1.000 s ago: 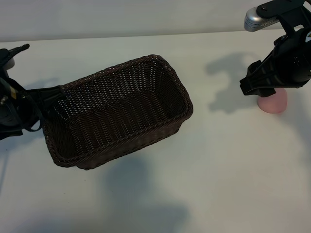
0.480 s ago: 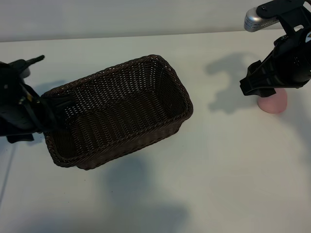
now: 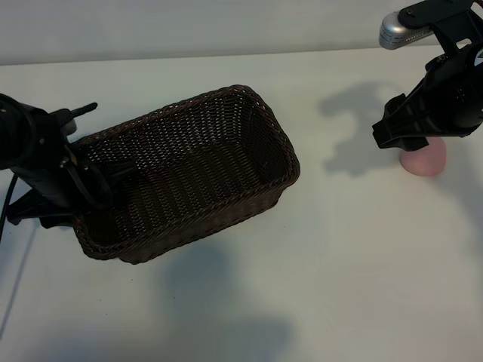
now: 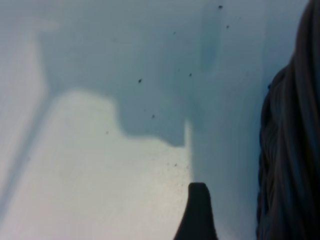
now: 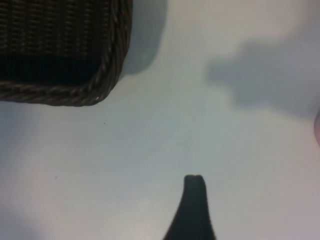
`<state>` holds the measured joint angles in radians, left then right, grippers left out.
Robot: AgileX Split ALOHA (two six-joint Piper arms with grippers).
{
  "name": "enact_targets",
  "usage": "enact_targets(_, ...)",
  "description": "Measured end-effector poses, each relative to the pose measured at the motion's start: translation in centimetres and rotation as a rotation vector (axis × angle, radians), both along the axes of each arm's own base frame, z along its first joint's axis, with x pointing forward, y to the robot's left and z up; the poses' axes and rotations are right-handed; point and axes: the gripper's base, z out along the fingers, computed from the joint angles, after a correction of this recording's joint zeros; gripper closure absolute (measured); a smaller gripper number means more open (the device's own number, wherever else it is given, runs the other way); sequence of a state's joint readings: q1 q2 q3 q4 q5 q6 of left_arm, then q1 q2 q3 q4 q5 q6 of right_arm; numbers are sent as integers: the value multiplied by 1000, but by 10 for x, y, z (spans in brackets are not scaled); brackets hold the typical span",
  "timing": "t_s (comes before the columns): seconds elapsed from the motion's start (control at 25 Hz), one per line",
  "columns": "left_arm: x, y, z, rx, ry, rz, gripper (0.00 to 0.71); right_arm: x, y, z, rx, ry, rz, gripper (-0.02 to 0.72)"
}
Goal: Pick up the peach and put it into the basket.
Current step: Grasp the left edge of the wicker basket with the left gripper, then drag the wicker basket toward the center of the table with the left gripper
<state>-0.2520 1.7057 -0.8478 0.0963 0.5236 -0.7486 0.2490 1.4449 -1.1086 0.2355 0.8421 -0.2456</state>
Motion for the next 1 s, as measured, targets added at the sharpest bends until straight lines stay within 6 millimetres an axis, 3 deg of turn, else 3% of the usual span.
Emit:
enact_targets(0.32,4,2,-9,-4,3,9,123,0,0,0,0,0,0,108)
enact_targets(0.56,5,1,-9,-11,-6,23,278,0,0,0,0,0,0,108)
enact_targets(1.0,6,0,-9,-29,-20,36,282,0,0,0,0,0,0,108)
